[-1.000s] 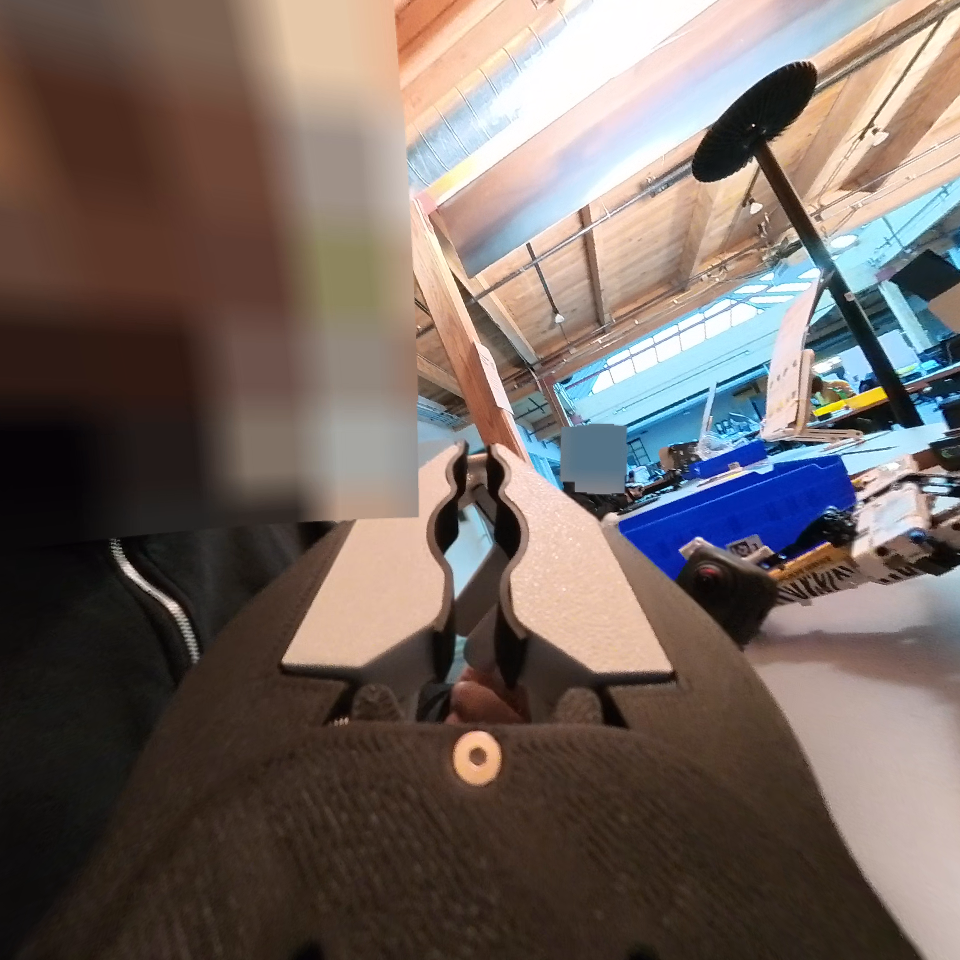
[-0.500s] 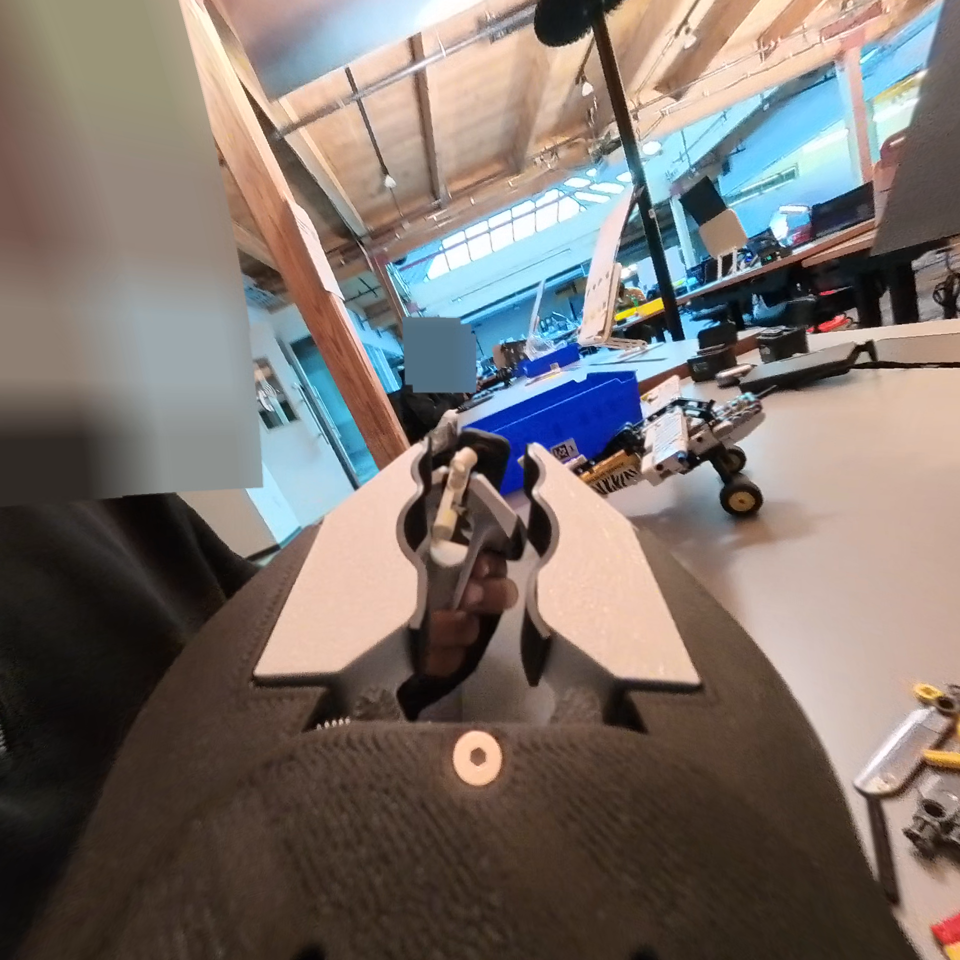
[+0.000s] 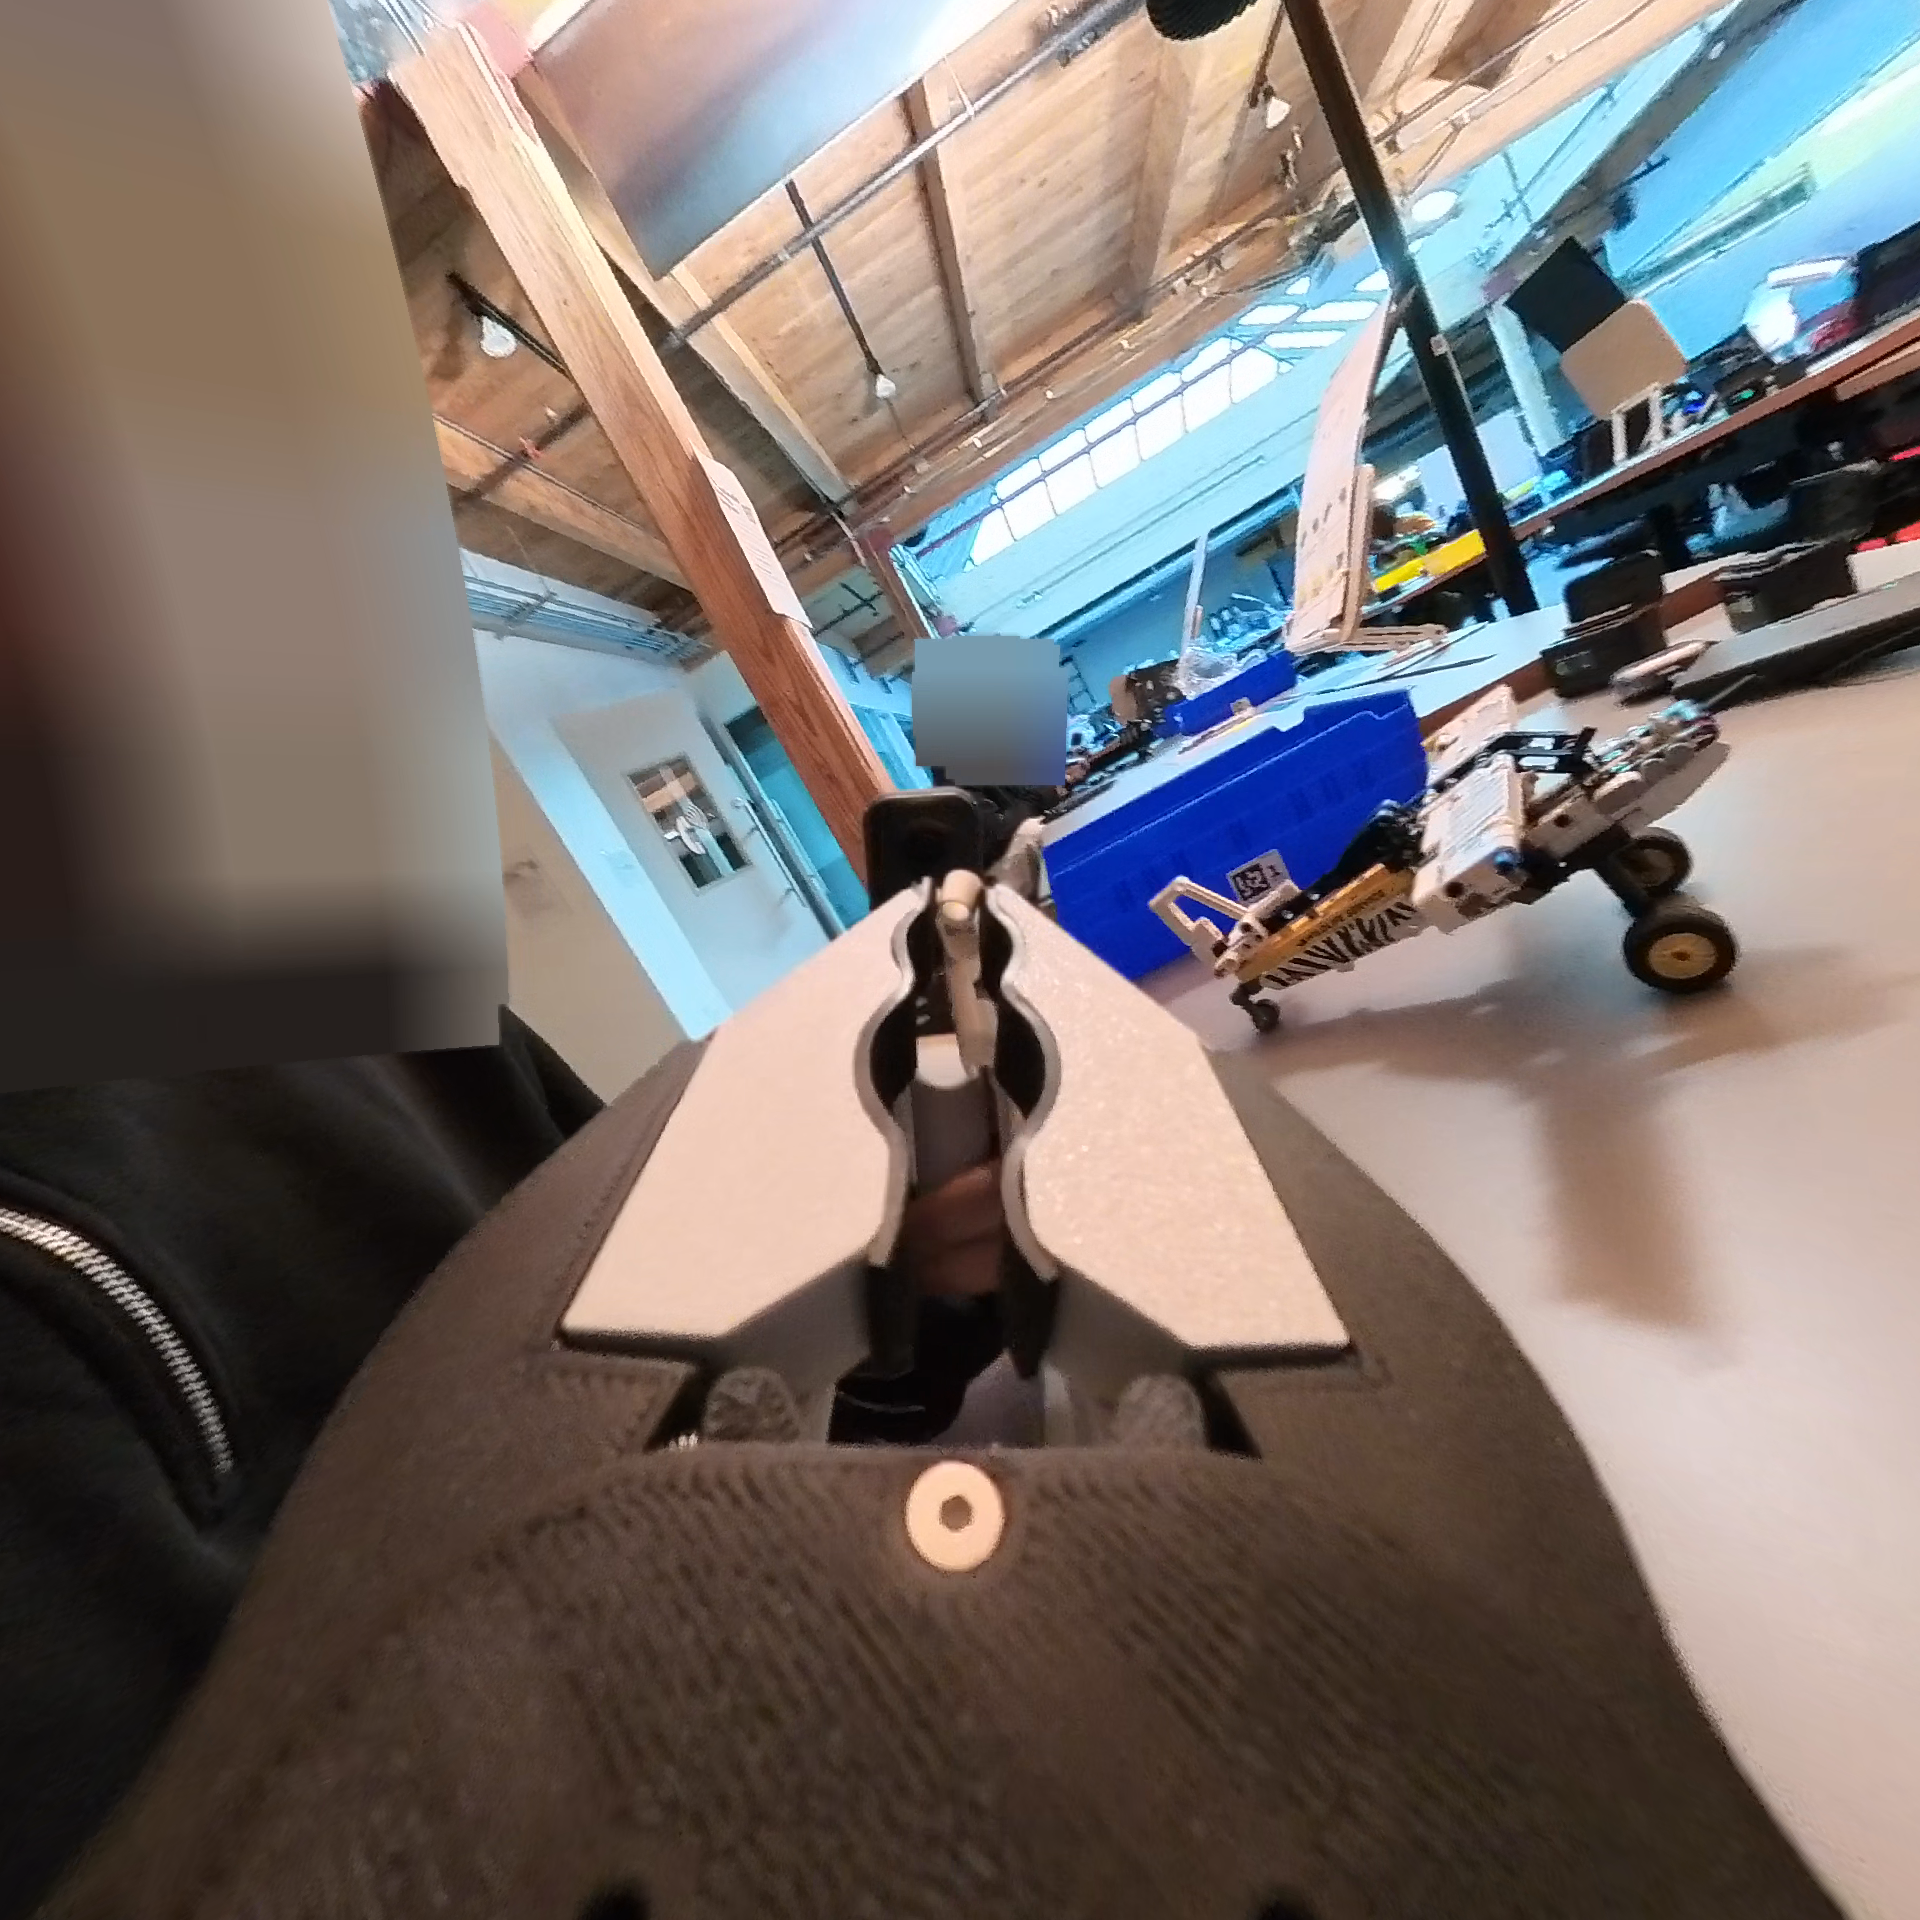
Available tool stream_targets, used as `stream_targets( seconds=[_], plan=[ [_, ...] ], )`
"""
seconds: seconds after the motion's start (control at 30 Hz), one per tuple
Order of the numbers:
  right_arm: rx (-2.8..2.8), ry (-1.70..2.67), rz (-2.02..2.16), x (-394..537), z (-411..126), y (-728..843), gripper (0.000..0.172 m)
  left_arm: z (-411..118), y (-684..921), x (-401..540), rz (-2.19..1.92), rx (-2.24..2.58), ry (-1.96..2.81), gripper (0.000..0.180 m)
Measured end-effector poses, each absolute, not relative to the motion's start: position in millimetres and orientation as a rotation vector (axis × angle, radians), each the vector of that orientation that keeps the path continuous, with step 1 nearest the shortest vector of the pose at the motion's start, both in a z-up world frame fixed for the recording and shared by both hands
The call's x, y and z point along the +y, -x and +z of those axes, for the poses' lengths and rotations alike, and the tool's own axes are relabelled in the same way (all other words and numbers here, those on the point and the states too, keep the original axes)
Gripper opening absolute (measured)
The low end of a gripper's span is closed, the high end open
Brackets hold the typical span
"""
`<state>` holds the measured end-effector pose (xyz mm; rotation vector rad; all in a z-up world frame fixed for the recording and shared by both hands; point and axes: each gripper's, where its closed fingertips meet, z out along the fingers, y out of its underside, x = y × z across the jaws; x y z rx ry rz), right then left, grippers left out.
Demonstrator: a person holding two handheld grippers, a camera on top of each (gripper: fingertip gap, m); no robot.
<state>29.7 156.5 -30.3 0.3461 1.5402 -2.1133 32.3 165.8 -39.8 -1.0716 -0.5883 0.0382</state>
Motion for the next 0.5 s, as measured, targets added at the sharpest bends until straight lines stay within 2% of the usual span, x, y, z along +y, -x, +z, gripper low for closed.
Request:
stream_targets(
  seconds=[0.5],
  plan=[
    [1.617,-0.306,-2.158,157.6,-28.3,-31.8,0.004,-38.1,-34.4,169.9,0.088,-0.588,1.141,0.004]
  ],
)
